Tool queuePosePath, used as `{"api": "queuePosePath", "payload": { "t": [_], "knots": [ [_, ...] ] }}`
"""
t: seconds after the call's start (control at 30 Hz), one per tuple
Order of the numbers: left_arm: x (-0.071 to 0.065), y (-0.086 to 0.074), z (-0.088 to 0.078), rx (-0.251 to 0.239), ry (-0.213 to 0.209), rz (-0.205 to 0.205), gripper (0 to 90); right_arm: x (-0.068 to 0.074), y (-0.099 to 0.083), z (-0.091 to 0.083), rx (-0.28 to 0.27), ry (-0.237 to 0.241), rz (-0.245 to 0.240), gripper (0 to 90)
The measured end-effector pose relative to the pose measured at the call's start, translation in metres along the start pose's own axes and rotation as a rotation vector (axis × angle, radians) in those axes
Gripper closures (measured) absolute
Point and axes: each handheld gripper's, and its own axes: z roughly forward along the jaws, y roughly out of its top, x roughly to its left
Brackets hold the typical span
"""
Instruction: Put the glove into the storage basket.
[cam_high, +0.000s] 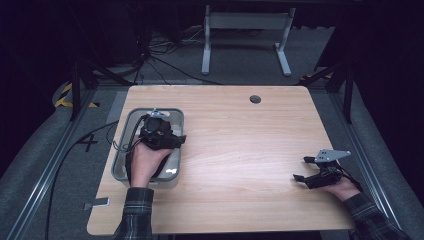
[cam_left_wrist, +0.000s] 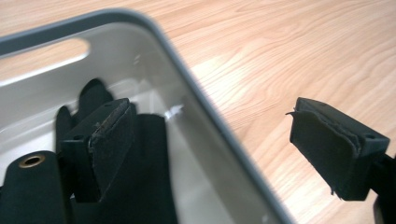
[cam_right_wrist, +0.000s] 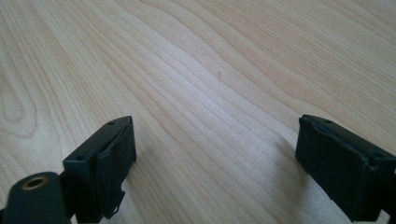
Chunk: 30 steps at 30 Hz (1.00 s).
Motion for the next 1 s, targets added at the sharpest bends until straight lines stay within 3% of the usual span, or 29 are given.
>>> {"api": "queuePosePath", "payload": {
  "t": [0.5,1.0],
  "knots": [
    [-0.048,0.014,0.013,-0.043,-0.082,0.066,14.3,0.000,0.000,0.000,0.000,-0.001,-0.001,12.7],
    [-0.086,0.011,0.038,-0.028,-0.131,0.121,14.3,0.000,0.000,0.000,0.000,0.000,0.000,12.7]
  ]
}}
